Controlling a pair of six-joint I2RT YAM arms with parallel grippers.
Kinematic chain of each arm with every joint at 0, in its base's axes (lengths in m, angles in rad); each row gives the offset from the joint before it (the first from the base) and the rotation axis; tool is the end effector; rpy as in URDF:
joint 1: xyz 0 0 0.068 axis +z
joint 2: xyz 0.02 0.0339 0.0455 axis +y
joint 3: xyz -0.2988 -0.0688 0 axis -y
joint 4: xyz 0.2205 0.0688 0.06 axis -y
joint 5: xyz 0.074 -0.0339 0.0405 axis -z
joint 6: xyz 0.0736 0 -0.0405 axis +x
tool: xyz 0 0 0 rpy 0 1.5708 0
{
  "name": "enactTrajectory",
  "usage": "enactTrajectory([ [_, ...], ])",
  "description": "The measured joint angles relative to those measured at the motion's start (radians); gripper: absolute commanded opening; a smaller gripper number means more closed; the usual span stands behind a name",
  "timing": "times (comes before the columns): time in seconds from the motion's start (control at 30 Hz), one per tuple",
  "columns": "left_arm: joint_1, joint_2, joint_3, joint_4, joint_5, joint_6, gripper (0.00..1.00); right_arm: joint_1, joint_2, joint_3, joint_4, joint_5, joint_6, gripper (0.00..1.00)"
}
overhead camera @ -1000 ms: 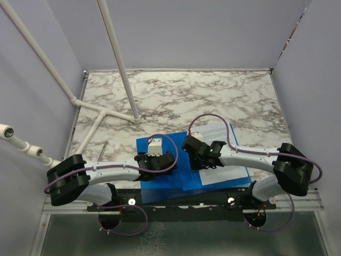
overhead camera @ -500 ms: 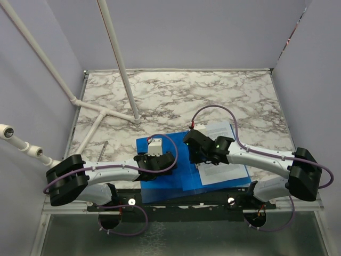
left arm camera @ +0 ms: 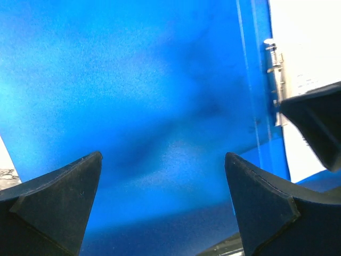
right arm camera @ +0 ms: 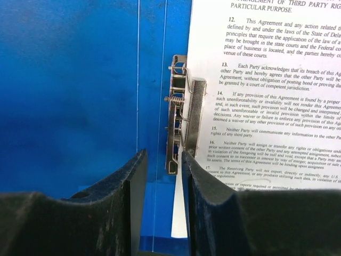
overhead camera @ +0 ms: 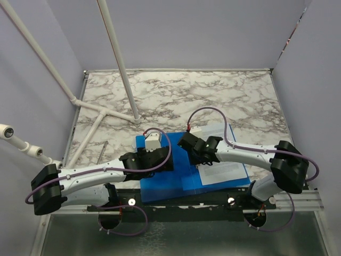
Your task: Put the files into the folder
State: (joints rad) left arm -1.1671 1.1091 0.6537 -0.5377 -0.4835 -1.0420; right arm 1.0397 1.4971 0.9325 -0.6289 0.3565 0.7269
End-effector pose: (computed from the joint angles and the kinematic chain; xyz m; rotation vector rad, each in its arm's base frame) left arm 0.1050 -0.1588 0.2213 -0.0259 2.4415 -0.3765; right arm 0.1584 0.2190 0.2113 -0.3203 2.6117 0.0873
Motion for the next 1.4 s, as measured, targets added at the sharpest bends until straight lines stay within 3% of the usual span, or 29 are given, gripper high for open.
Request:
enactTrajectory([
  [0.47, 0.000, -0.200, 0.074, -0.186, -0.119, 0.015, 0.99, -0.030, 0.130, 0.028, 0.055, 0.006, -0.040, 0.27],
  [0.8, 0.000, -0.235, 0.075, -0.238, -0.146, 0.014, 0.99, -0.065, 0.161, 0.032, 0.080, 0.006, -0.066, 0.21],
  [1.03, 0.000, -0.235, 0.074, -0.250, -0.153, 0.012, 0.99, -0.066, 0.169, 0.031, 0.097, 0.006, -0.066, 0.01],
  [1.4, 0.000, -0.229, 0.070, -0.281, -0.173, -0.036, 0.99, -0.066, 0.152, 0.015, 0.116, 0.017, -0.065, 0.00],
])
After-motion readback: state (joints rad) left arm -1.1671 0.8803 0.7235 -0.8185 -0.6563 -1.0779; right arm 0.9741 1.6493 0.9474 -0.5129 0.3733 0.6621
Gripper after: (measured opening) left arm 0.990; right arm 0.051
